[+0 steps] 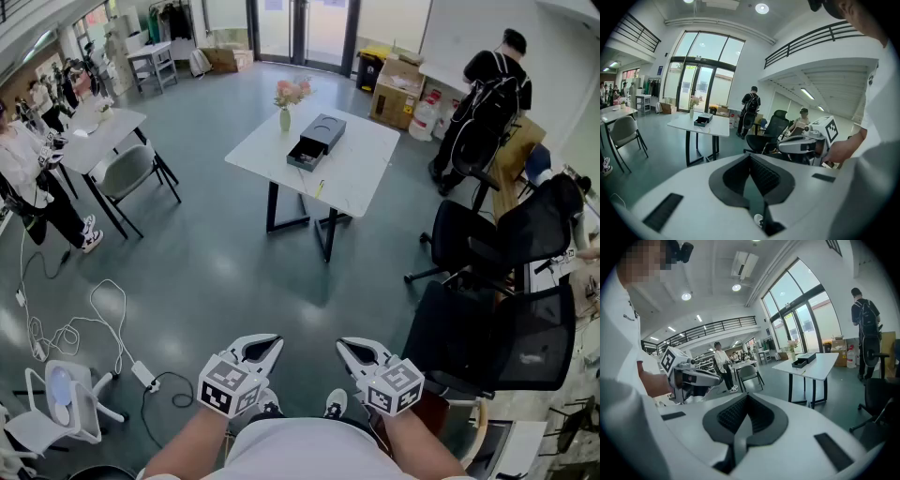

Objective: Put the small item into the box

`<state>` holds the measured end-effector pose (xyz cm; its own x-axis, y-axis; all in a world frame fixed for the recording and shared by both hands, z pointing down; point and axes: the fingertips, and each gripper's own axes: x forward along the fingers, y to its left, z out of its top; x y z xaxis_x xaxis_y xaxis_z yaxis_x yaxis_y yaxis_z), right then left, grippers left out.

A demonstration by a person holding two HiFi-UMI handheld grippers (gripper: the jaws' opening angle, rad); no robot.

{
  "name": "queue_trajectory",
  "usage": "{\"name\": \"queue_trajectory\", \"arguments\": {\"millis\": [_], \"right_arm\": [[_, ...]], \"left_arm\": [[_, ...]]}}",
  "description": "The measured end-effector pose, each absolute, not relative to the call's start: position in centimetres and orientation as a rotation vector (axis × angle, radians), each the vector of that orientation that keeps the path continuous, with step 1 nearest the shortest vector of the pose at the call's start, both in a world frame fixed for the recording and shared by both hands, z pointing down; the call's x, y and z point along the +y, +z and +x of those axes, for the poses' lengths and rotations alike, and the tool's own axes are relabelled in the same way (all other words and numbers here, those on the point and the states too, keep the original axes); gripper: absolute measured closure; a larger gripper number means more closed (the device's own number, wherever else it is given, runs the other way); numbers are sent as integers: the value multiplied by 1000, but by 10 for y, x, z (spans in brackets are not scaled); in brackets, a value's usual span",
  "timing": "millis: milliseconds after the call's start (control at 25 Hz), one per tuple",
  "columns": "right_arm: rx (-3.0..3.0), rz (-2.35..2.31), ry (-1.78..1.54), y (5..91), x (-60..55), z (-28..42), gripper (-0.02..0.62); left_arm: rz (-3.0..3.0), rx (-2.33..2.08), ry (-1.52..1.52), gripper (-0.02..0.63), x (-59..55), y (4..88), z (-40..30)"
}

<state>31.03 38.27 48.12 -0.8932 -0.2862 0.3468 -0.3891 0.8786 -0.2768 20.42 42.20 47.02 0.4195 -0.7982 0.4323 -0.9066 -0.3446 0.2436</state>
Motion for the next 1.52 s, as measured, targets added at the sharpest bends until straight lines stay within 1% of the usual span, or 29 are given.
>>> {"name": "queue_trajectory", "arguments": {"millis": [1040,1240,1520], "right_arm": [[-2770,492,492,475,393,298,581],[-2770,481,581,478,396,290,580],[-2760,493,547,481,405,271,580]], "left_arm": [[2253,-1456,316,594,428,465,200],[2254,-1446,317,594,430,466,195],[2284,-1418,333,594,433,468,185]]}}
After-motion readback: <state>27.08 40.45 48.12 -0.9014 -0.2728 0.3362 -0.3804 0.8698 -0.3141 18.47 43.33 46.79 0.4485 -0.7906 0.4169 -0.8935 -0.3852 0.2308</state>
